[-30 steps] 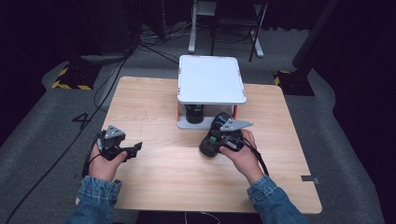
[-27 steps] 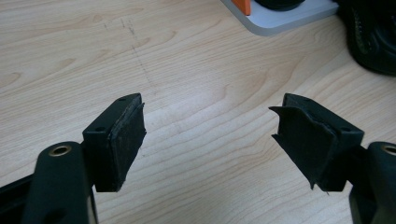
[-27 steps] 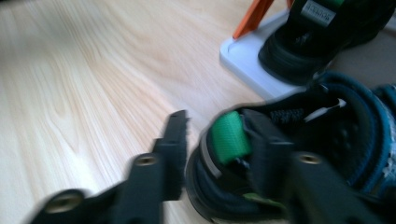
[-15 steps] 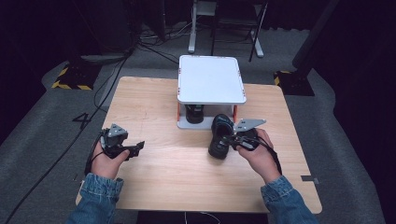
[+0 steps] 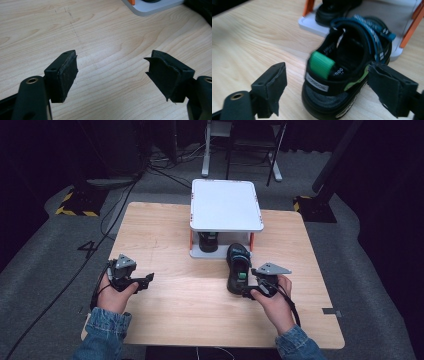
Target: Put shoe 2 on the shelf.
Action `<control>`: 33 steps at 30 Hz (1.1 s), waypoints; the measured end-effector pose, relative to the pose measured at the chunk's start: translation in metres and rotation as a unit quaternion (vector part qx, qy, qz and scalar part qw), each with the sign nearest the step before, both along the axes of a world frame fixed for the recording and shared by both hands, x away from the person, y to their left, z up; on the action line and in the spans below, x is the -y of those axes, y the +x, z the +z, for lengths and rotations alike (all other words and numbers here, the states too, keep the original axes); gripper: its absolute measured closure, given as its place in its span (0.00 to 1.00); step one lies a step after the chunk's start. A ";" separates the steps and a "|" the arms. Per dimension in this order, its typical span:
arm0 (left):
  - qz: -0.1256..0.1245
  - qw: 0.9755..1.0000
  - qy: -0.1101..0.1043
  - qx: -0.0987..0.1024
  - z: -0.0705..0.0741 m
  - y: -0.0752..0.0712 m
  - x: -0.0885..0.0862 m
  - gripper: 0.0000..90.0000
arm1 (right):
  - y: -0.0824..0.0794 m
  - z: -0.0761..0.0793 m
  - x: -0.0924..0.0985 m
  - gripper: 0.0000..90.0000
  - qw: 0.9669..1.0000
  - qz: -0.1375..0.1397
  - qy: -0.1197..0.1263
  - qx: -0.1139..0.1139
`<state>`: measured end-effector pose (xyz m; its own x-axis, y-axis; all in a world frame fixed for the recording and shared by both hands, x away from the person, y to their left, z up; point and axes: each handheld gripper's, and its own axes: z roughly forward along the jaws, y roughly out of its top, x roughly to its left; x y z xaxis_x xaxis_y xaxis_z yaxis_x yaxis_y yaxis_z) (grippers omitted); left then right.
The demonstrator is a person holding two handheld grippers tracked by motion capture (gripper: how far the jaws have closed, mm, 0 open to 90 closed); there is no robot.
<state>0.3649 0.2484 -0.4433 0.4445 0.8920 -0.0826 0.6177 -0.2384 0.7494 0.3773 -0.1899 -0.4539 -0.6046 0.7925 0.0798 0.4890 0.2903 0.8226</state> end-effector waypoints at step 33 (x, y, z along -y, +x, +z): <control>0.007 1.000 -0.003 -0.005 -0.005 -0.001 -0.010 0.26 | 0.101 0.024 -0.015 0.90 0.997 -0.058 0.028 0.036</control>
<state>0.3642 0.2580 -0.4480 0.4320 0.8971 -0.0924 0.6281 -0.2257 0.7447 0.4780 -0.1752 -0.4303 -0.5154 0.8527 0.0855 0.4565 0.1888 0.8695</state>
